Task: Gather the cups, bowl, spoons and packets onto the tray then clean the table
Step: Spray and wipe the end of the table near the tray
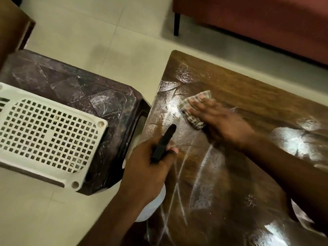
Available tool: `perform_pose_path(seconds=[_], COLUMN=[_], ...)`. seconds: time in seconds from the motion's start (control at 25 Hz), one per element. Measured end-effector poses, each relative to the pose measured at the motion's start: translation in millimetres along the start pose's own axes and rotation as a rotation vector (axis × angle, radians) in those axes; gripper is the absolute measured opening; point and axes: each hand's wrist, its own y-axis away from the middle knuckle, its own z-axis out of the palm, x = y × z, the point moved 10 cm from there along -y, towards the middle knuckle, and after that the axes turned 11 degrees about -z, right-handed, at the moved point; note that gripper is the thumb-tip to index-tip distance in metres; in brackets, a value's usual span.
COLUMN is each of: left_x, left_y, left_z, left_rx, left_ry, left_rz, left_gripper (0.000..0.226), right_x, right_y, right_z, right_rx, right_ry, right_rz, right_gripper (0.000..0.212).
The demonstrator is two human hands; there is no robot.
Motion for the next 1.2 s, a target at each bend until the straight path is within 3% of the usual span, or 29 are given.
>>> perform_pose_path(seconds=[0.12, 0.16, 0.2, 0.24, 0.28, 0.4, 0.44, 0.48, 0.52, 0.64, 0.68, 0.76, 0.8, 0.88, 0.96, 1.0, 1.08, 1.2], left_x=[-5.4, -7.8, -10.4, -12.9, -15.7, -27.3, -29.8, -31.9, -33.4, -34.3, -35.3, -42.2, -47.5, -51.6, -50.2, -51.7, -57.3, -67.4], left_y=[10.6, 14.9, 19.1, 22.7, 26.0, 36.5, 40.4, 44.2, 47.6, 55.0, 56.2, 54.9, 53.6, 51.6, 52.1, 52.1, 51.7, 51.1], left_z=[17.9, 24.1, 29.1, 33.8, 38.7, 51.1, 53.6, 55.5, 56.4, 56.4, 55.0, 50.1, 46.5, 39.9, 32.0, 27.1, 16.8, 1.9], left_rx=[-0.081, -0.102, -0.116, -0.125, -0.135, -0.162, -0.167, -0.171, -0.176, -0.183, -0.180, -0.152, -0.132, -0.106, -0.087, -0.075, -0.037, 0.021], left_ry=[-0.074, -0.081, -0.082, -0.087, -0.096, -0.145, -0.168, -0.180, -0.182, -0.172, -0.157, -0.097, -0.068, -0.052, -0.040, -0.016, 0.028, 0.152], left_rz=[0.023, 0.021, 0.017, 0.015, 0.012, -0.021, -0.028, -0.035, -0.042, -0.018, -0.015, -0.057, -0.086, -0.095, -0.082, -0.084, -0.093, -0.118], left_gripper=[0.016, 0.015, 0.015, 0.015, 0.014, 0.016, 0.019, 0.021, 0.023, 0.027, 0.028, 0.032, 0.031, 0.019, 0.015, 0.021, 0.032, 0.017], right_x=[74.5, 72.6, 57.2, 35.6, 6.8, -96.1, -100.2, -85.8, -57.3, 12.5, 0.1, -52.6, -84.5, -144.4, -150.8, -133.8, -69.2, 1.3], right_y=[87.1, 107.3, 109.0, 98.3, 80.3, 64.6, 75.6, 84.0, 90.1, 136.9, 141.4, 121.6, 105.4, 76.0, 59.6, 50.9, 26.6, 15.5], right_z=[-23.5, -19.9, -13.9, -5.7, 4.6, 43.5, 45.1, 40.7, 29.7, 3.5, 10.1, 32.3, 47.3, 68.1, 63.9, 56.6, 26.9, -13.8], right_rx=[0.419, 0.535, 0.574, 0.536, 0.448, 0.029, -0.033, -0.022, 0.060, 0.509, 0.596, 0.572, 0.489, 0.230, 0.015, -0.016, 0.109, 0.418], right_ry=[-0.146, -0.205, -0.234, -0.236, -0.219, -0.099, -0.023, 0.024, 0.010, -0.254, -0.299, -0.302, -0.303, -0.269, -0.178, -0.117, -0.087, -0.233], right_rz=[0.727, 0.913, 0.968, 0.895, 0.692, -0.106, -0.250, -0.238, -0.068, 0.757, 0.907, 0.866, 0.706, 0.220, -0.211, -0.276, -0.028, 0.561], right_gripper=[0.071, 0.071, 0.072, 0.072, 0.071, 0.065, 0.063, 0.062, 0.062, 0.069, 0.071, 0.072, 0.071, 0.063, 0.059, 0.062, 0.069, 0.075])
